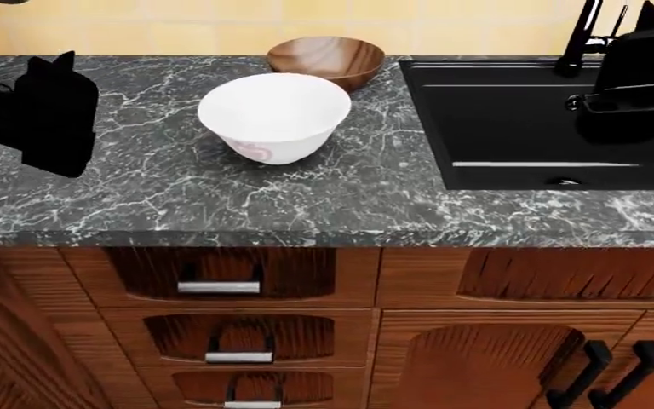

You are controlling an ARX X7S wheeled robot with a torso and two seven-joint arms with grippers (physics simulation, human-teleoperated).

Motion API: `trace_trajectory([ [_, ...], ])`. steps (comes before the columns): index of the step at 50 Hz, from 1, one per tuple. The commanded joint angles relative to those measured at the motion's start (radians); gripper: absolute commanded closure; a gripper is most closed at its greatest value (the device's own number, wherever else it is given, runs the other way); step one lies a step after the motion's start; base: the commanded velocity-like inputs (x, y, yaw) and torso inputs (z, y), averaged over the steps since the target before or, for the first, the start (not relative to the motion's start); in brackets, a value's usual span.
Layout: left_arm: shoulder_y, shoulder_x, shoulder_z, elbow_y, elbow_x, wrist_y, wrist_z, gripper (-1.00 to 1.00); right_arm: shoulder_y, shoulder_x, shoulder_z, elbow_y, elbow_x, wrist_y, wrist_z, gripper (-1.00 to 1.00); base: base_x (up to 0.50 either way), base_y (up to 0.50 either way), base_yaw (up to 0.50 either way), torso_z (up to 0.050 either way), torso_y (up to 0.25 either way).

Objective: Stack the bowls in the sink.

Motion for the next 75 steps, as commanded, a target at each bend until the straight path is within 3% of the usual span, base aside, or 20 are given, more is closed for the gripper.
trace_trajectory([
  [1, -0.119, -0.012, 0.123, -0.040, -0.028, -0.025, 0.010, -1.00, 0.016, -0.054, -0.044, 0.041, -0.073, 0.016, -0.049, -1.00, 0.50, 0.00, 0.00, 0.000, 0.000],
  [75, -0.249, -0.048, 0.246, -0.019, -0.058, 0.001, 0.063, -1.00, 0.067, -0.118, -0.114, 0.084, -0.029, 0.044, -0.001, -1.00, 0.48, -0.01, 0.00, 0.000, 0.001],
])
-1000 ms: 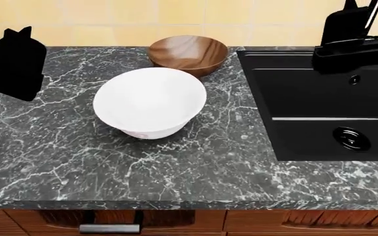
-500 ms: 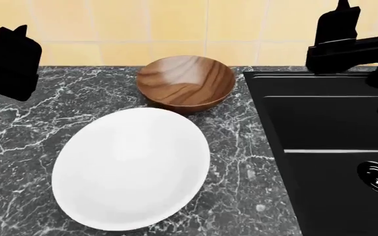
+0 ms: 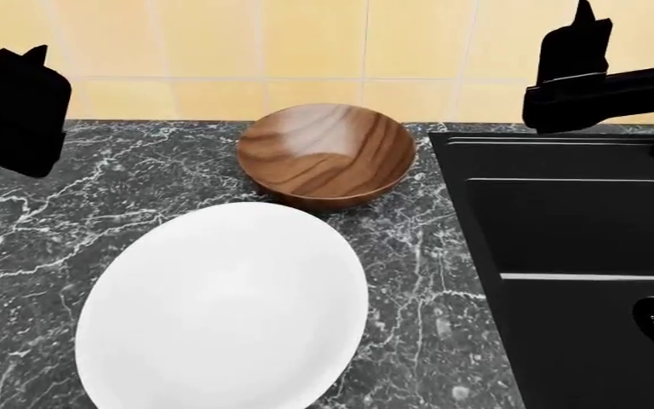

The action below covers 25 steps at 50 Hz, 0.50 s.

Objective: Stack the bowls in the sink.

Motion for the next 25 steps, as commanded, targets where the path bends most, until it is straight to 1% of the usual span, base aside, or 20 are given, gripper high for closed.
trace_trajectory([
  [1, -0.007, -0.019, 0.013, 0.014, -0.019, 0.011, 0.002, -1.00, 0.000, -0.005, -0.021, 0.010, 0.017, 0.002, 0.034, -1.00, 0.00, 0.00, 0.00, 0.000, 0.000],
  [6, -0.015, -0.036, 0.028, 0.012, -0.052, 0.035, -0.013, -1.00, 0.002, -0.009, -0.034, 0.020, 0.021, 0.008, 0.047, -1.00, 0.00, 0.00, 0.00, 0.000, 0.000],
  [13, 0.021, -0.060, 0.009, 0.001, -0.133, 0.182, 0.015, -1.00, -0.005, -0.006, -0.041, 0.029, 0.029, 0.001, 0.060, -1.00, 0.00, 0.00, 0.00, 0.000, 0.000],
  [17, 0.030, -0.061, 0.034, -0.018, -0.227, 0.241, 0.009, -1.00, -0.008, -0.007, -0.046, 0.032, 0.032, -0.001, 0.062, -1.00, 0.00, 0.00, 0.00, 0.000, 0.000],
  [25, 0.021, -0.059, 0.116, -0.038, -0.384, 0.228, -0.028, -1.00, -0.014, -0.010, -0.054, 0.031, 0.023, 0.000, 0.056, -1.00, 0.00, 0.00, 0.00, 0.000, 0.000],
])
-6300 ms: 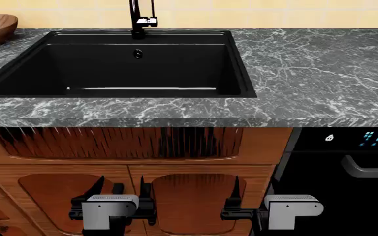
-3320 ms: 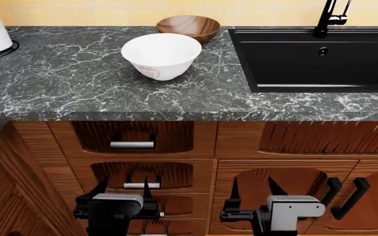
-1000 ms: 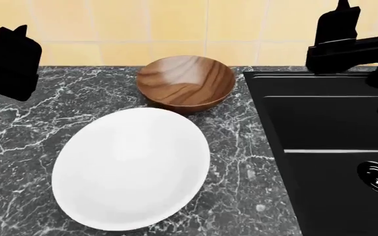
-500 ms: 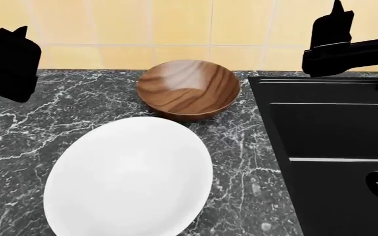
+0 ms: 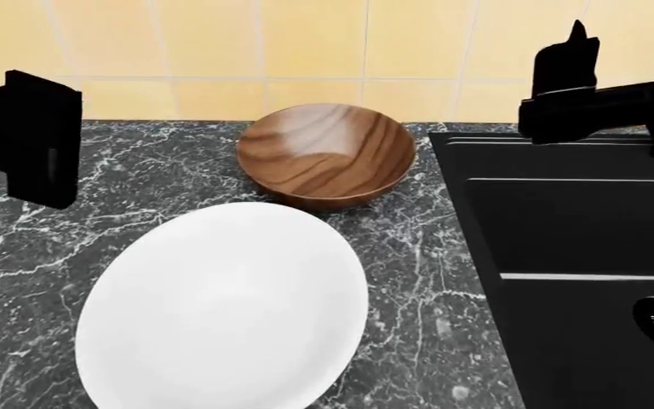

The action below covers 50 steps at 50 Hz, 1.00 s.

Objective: Stack the bowls in the sink.

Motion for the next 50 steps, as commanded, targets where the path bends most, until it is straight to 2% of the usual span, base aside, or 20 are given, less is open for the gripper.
trace_trajectory([
  [1, -0.001, -0.009, 0.088, -0.023, -0.191, 0.027, -0.038, -1.00, -0.010, -0.002, -0.013, 0.003, -0.004, -0.002, 0.002, -1.00, 0.00, 0.00, 0.00, 0.000, 0.000],
  [4, -0.014, -0.008, 0.123, -0.027, -0.219, -0.019, -0.052, -1.00, -0.014, -0.002, -0.015, 0.003, -0.008, -0.003, 0.000, -1.00, 0.00, 0.00, 0.00, 0.000, 0.000],
  [14, 0.006, -0.006, 0.181, -0.023, -0.239, -0.031, -0.032, -1.00, -0.025, 0.000, -0.022, -0.002, -0.023, -0.009, -0.009, -1.00, 0.00, 0.00, 0.00, 0.000, 0.000],
  [50, 0.300, 0.005, 0.142, -0.017, 0.087, 0.034, 0.259, -1.00, -0.067, 0.007, -0.034, -0.018, -0.063, -0.038, -0.036, -1.00, 0.00, 0.00, 0.00, 0.000, 0.000],
])
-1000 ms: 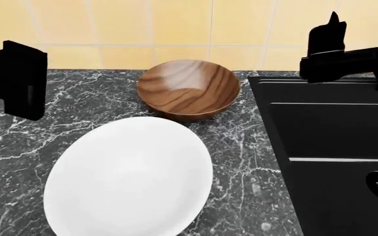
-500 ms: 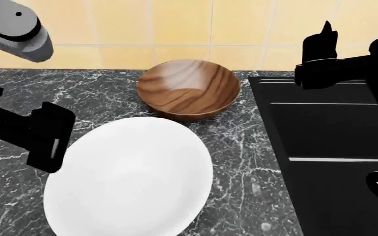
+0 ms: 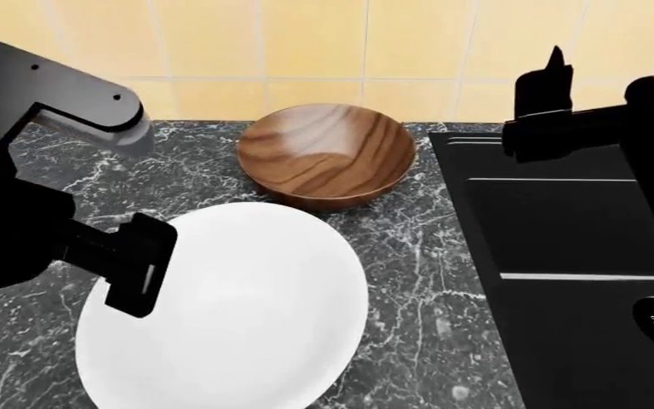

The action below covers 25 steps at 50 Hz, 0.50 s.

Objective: Stack the bowls in the sink.

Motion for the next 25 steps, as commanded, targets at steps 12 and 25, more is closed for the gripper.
trace_trajectory([
  [12, 0.194, 0.014, -0.008, -0.021, 0.219, 0.040, 0.174, -1.00, -0.012, 0.000, -0.009, -0.005, -0.015, -0.008, -0.011, -1.00, 0.00, 0.00, 0.00, 0.000, 0.000],
  [25, 0.287, 0.006, -0.011, -0.014, 0.307, 0.085, 0.245, -1.00, -0.025, -0.004, -0.018, -0.004, -0.029, -0.011, -0.017, -1.00, 0.00, 0.00, 0.00, 0.000, 0.000],
])
